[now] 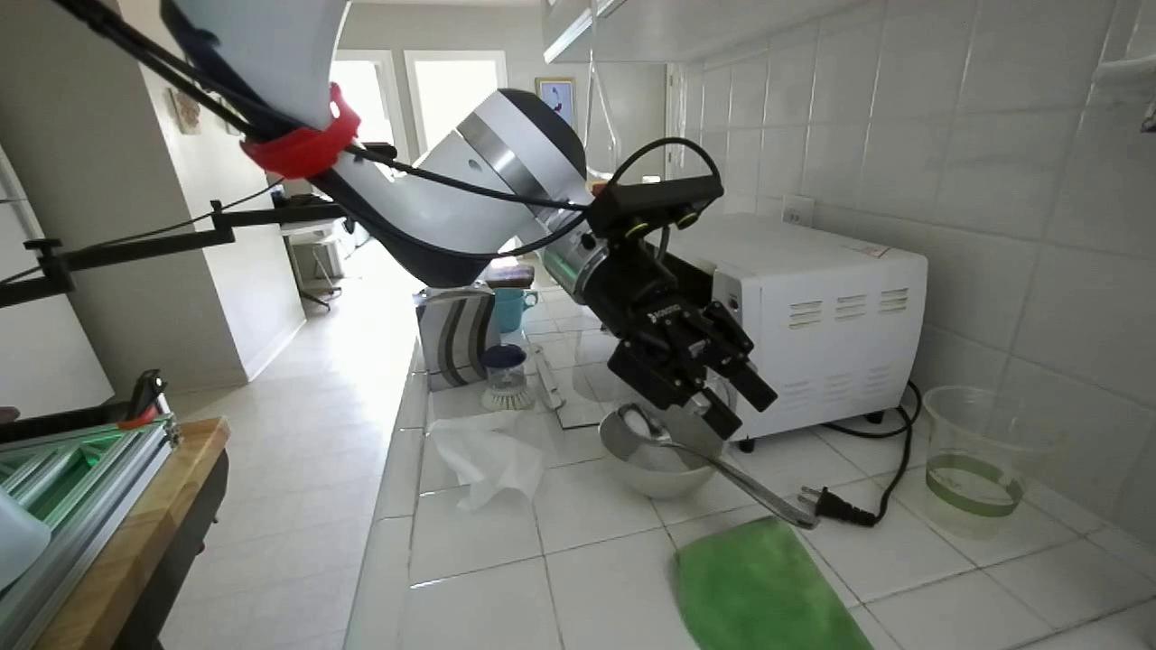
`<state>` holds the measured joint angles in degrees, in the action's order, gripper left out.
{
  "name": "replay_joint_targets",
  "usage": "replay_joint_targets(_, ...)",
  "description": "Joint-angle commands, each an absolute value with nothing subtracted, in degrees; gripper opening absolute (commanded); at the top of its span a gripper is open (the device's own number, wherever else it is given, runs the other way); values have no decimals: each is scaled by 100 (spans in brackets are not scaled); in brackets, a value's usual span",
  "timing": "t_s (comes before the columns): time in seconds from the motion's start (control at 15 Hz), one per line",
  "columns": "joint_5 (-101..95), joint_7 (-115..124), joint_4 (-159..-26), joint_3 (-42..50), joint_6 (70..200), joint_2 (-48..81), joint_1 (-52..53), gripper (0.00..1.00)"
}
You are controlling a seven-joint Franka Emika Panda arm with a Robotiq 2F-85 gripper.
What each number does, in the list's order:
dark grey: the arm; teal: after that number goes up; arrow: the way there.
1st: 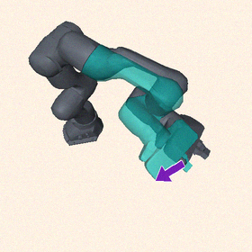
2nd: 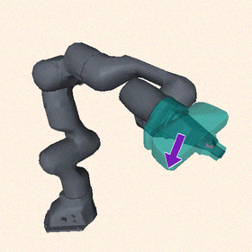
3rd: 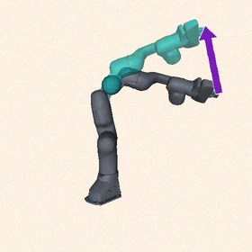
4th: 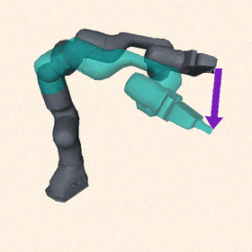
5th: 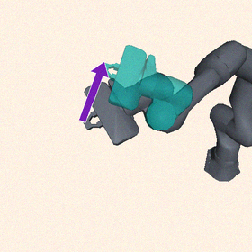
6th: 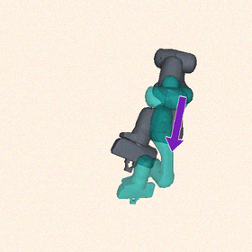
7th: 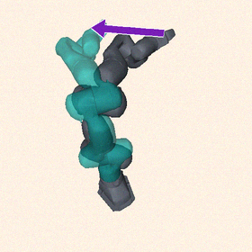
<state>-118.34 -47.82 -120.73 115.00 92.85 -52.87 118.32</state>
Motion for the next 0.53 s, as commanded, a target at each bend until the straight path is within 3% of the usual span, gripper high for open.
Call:
replay_joint_targets(0.0,-11702,-4924,-12115,11415,9222,-5260,11770,88)
replay_joint_targets(0.13,-11714,-4917,-12111,11420,9216,-5261,11778,99)
replay_joint_targets(0.47,-11679,-4932,-12104,11350,9245,-5248,11727,100)
